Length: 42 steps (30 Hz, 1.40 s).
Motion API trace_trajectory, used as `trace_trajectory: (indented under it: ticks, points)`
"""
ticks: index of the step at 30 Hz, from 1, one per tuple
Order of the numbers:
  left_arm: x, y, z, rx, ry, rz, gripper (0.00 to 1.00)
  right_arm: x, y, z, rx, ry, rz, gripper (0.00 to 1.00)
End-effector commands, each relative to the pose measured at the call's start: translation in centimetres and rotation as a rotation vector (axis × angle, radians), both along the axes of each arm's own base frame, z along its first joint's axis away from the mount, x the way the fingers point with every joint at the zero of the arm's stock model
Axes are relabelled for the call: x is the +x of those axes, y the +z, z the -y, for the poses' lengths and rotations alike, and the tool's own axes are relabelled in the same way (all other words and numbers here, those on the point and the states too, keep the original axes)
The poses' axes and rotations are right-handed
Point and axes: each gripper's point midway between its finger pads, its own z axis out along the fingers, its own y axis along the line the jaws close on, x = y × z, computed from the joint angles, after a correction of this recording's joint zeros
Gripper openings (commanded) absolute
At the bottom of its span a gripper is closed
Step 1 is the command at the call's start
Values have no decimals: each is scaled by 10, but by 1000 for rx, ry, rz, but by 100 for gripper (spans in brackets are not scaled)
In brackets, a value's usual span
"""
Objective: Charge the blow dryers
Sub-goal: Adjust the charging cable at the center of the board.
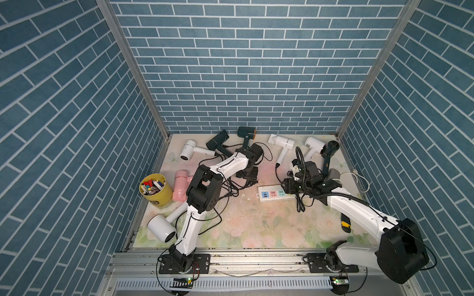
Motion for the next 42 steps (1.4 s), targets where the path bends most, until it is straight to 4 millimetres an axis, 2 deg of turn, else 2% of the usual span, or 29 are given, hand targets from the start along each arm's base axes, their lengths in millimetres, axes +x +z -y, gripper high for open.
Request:
trace_trajectory:
  ticks: [1, 9, 13, 21, 24, 26, 29, 35, 42]
  points:
    - [-10, -12, -12, 34, 9, -19, 66, 1, 1, -4, 7, 4, -3, 70]
    - [-22, -25, -11, -1, 9, -43, 60, 2, -1, -4, 5, 4, -7, 70]
    - [-25, -16, -11, -27, 13, -31, 63, 2, -2, -4, 4, 4, -10, 69]
    - [-36, -2, -23, -25, 18, -4, 65, 2, -1, -4, 4, 4, -8, 69]
    - [-36, -3, -25, -15, 17, 5, 60, 2, -1, -4, 5, 4, -7, 69]
    - [-35, -1, -25, -16, 12, 11, 49, 2, -1, -4, 4, 4, -8, 69]
    - [-33, 7, -23, -27, 4, 30, 41, 2, 0, -4, 4, 5, -7, 69]
    - [-29, 20, -30, -13, 10, 64, 38, 1, 1, -3, 4, 5, -4, 69]
    - [-31, 21, -36, -8, 17, 64, 39, 1, 2, -3, 6, 6, -1, 68]
